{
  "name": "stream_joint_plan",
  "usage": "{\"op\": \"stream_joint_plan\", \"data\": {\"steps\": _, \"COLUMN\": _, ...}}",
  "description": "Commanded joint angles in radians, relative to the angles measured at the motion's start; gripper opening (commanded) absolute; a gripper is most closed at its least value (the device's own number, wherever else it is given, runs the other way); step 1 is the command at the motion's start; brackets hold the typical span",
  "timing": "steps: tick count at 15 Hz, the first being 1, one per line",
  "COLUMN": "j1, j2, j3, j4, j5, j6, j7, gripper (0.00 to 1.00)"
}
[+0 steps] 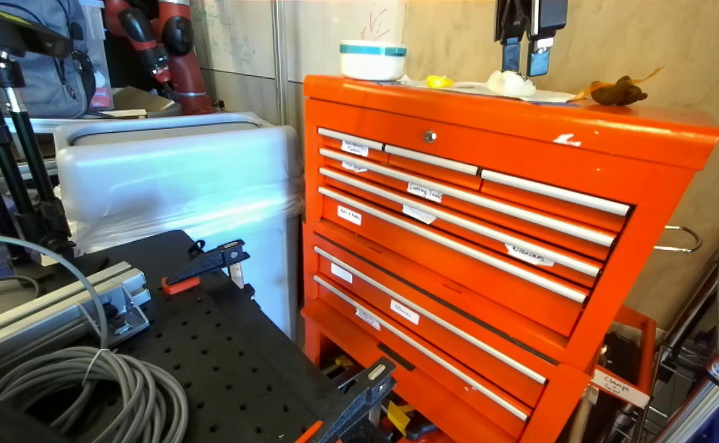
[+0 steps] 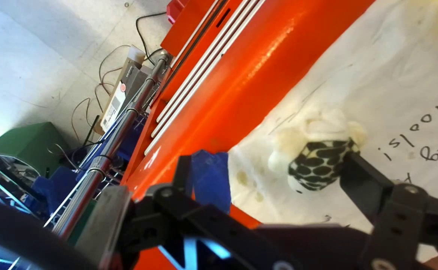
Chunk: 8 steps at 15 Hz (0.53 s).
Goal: Move the white object
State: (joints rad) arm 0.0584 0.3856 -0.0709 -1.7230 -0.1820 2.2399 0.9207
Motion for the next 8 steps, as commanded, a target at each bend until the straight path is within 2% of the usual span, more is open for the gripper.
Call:
{"op": "stream_joint_plan", "data": {"steps": 1, "j1": 0.033, "j2": 0.05, "j3": -0.028, "j4": 0.049, "j5": -0.026, "j6": -0.004, "j7": 0.04, "gripper": 1.0}}
{"op": "stream_joint_plan", "data": {"steps": 2, "j1": 0.039, "j2": 0.063, "j3": -0.03, "j4": 0.054, "j5": -0.029, "j6": -0.006, "j7": 0.045, "gripper": 1.0}}
{"op": "stream_joint_plan", "data": {"steps": 3, "j1": 0.042, "j2": 0.074, "j3": -0.032, "j4": 0.057, "j5": -0.028, "j6": -0.009, "j7": 0.046, "gripper": 0.93}}
{"op": "stream_joint_plan", "data": {"steps": 4, "j1": 0.048, "j2": 0.088, "j3": -0.034, "j4": 0.062, "j5": -0.029, "j6": -0.016, "j7": 0.047, "gripper": 0.74}}
{"op": "stream_joint_plan", "data": {"steps": 5, "j1": 0.053, "j2": 0.099, "j3": -0.037, "j4": 0.066, "j5": -0.031, "j6": -0.018, "j7": 0.052, "gripper": 0.68}}
{"op": "stream_joint_plan", "data": {"steps": 6, "j1": 0.06, "j2": 0.108, "j3": -0.041, "j4": 0.07, "j5": -0.036, "j6": -0.02, "j7": 0.057, "gripper": 0.68}}
{"op": "stream_joint_plan", "data": {"steps": 8, "j1": 0.068, "j2": 0.112, "j3": -0.047, "j4": 0.079, "j5": -0.052, "j6": -0.044, "j7": 0.062, "gripper": 0.55}}
